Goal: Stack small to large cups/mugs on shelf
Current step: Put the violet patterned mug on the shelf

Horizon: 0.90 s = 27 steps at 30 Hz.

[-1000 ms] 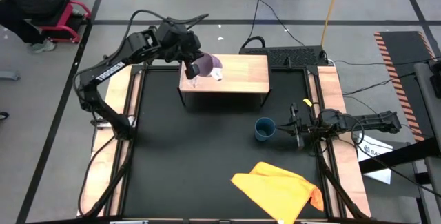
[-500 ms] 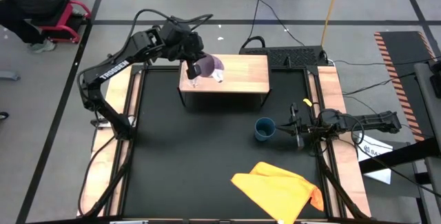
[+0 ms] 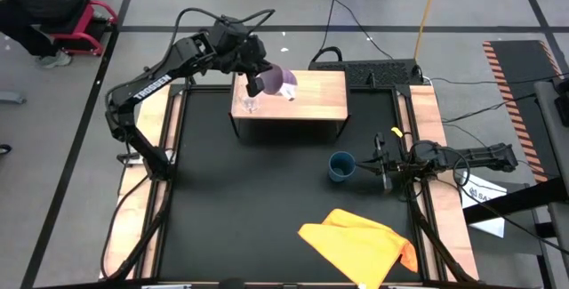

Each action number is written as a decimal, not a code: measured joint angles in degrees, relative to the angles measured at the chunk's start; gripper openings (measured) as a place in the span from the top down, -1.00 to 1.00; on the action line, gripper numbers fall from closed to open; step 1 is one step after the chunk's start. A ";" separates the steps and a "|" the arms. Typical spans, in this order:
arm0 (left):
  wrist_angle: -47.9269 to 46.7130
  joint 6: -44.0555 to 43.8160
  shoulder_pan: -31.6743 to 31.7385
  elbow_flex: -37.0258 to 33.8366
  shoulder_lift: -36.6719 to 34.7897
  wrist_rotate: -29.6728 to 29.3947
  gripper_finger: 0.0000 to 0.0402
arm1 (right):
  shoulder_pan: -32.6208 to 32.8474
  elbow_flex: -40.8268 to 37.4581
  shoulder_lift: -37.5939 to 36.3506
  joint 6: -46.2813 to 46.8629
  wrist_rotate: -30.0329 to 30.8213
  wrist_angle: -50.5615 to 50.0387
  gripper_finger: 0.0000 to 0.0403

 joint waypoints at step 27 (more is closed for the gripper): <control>8.57 -2.81 4.25 0.00 6.73 7.32 0.96 | -0.01 -0.02 1.40 -0.02 0.02 0.07 1.00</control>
